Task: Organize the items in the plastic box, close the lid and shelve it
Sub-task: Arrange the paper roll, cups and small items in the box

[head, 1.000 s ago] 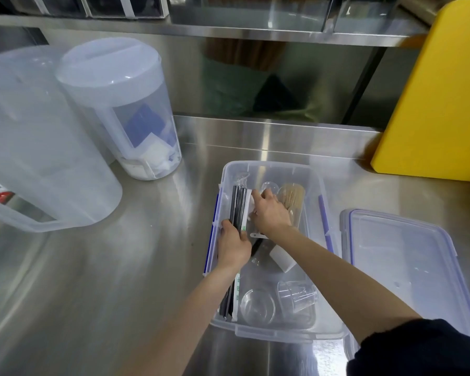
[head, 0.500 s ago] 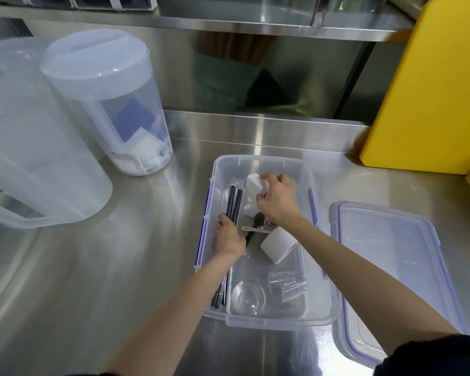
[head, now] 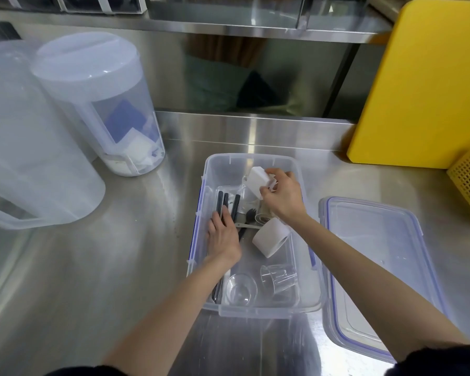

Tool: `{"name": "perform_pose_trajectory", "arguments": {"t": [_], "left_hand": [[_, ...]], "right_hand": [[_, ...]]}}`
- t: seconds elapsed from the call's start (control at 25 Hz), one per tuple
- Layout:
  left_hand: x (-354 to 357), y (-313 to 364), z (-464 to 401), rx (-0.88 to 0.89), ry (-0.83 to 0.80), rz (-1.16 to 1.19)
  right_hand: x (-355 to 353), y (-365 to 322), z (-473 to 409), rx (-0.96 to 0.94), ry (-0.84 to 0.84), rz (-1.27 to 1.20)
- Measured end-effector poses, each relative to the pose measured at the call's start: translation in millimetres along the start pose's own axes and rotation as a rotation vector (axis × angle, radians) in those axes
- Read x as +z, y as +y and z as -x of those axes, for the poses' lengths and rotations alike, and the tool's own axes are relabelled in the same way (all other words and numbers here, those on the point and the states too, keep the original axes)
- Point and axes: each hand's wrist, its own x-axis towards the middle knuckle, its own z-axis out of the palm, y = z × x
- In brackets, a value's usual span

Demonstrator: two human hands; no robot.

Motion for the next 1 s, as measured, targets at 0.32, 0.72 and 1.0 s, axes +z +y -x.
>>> {"name": "perform_pose_trajectory", "arguments": {"t": [0.32, 0.72, 1.0], "left_hand": [[-7.1, 3.6, -8.8, 0.360, 0.114, -0.178], [3.1, 10.0, -23.8, 0.323, 0.124, -0.471], [9.1, 13.0, -17.6, 0.268, 0.116, -0.569]], "right_hand": [[-11.0, 11.0, 6.6, -0.010, 0.047, -0.041], [-14.4, 19.8, 5.1, -0.026, 0.053, -0.085], [-19.5, 19.0, 11.5, -0.018, 0.063, -0.106]]}}
